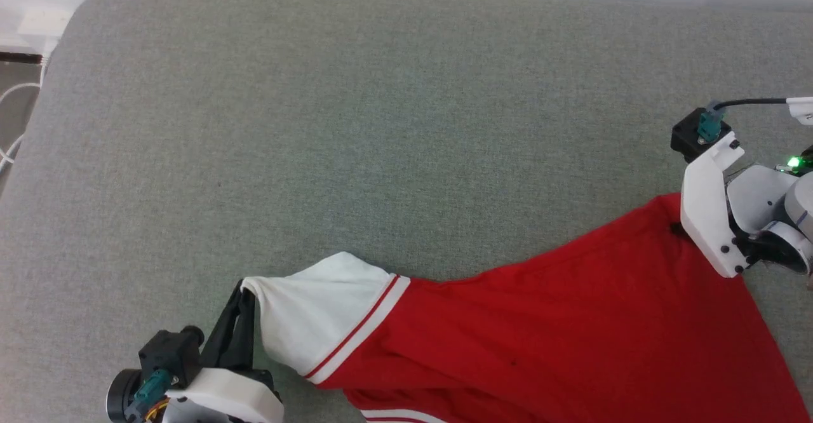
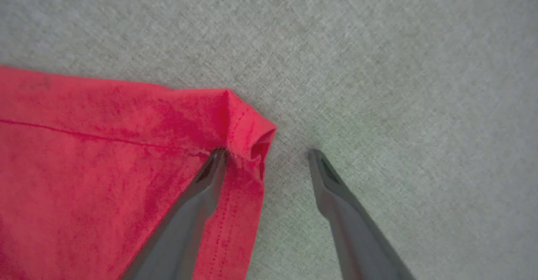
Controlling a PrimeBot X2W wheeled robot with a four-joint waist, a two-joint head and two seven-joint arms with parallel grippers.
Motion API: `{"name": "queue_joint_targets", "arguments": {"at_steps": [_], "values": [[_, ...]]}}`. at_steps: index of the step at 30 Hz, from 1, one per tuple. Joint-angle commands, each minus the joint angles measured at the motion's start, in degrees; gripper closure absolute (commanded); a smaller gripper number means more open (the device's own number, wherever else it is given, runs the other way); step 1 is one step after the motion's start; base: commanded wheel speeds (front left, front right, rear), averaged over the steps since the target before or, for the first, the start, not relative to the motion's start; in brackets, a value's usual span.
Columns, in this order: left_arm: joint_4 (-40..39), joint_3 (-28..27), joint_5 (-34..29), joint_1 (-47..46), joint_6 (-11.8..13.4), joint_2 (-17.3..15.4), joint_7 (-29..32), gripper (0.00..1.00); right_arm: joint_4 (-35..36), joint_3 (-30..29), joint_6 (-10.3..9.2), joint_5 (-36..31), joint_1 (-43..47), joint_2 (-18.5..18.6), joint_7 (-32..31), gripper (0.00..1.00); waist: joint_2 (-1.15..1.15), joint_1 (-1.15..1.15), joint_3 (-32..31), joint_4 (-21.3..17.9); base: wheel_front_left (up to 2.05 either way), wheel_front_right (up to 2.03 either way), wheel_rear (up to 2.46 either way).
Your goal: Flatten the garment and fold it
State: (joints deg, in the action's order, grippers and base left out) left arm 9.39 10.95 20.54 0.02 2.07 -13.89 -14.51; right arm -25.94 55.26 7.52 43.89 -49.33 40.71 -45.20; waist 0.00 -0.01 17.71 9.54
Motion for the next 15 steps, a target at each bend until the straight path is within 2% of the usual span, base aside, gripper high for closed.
{"name": "queue_joint_targets", "arguments": {"at_steps": [1,2,3,4,5,8,15], "values": [[0.2,-0.2,-0.5,-0.5,-0.2,0.2,-0.3,1.00,-1.2,2.6,-0.03,0.6,2.7,-1.1,-0.2,0.00,0.00,0.01,-0.1,-0.3,0.00,0.00,0.00],[0.3,-0.4,-0.5,-0.5,-0.2,0.2,-0.4,1.00,-1.2,3.6,-0.03,1.3,2.6,-0.8,0.1,0.00,0.00,0.01,-0.3,-0.6,0.00,0.00,0.00],[0.5,-0.5,-0.5,-0.4,-0.1,0.1,-0.4,1.00,-1.3,4.3,-0.03,1.9,2.3,-0.6,0.4,0.66,0.00,0.01,-0.4,-1.0,0.00,0.00,0.00],[0.6,-0.7,-0.5,-0.3,-0.2,0.1,-0.4,1.00,-1.3,4.8,-0.03,2.6,1.9,-0.4,1.0,0.95,0.00,0.01,-0.6,-1.3,0.00,0.00,0.00],[0.7,-0.7,-0.5,-0.3,-0.2,0.0,-0.4,1.00,-1.4,5.1,-0.03,3.2,1.6,-0.3,1.8,1.00,0.00,0.01,-0.8,-1.6,0.00,0.00,0.00],[1.0,-0.9,-0.6,-0.1,-0.3,-0.1,-0.4,1.00,-1.2,5.3,-0.03,4.9,0.6,-0.3,6.2,1.00,0.00,0.01,-1.8,-2.5,0.00,0.00,0.00],[1.8,-2.2,-0.8,0.7,-0.2,-0.7,-0.5,1.00,1.2,4.8,-0.03,4.8,0.4,1.4,23.7,1.00,0.00,0.01,-6.9,-4.5,0.00,0.00,0.00]]}}
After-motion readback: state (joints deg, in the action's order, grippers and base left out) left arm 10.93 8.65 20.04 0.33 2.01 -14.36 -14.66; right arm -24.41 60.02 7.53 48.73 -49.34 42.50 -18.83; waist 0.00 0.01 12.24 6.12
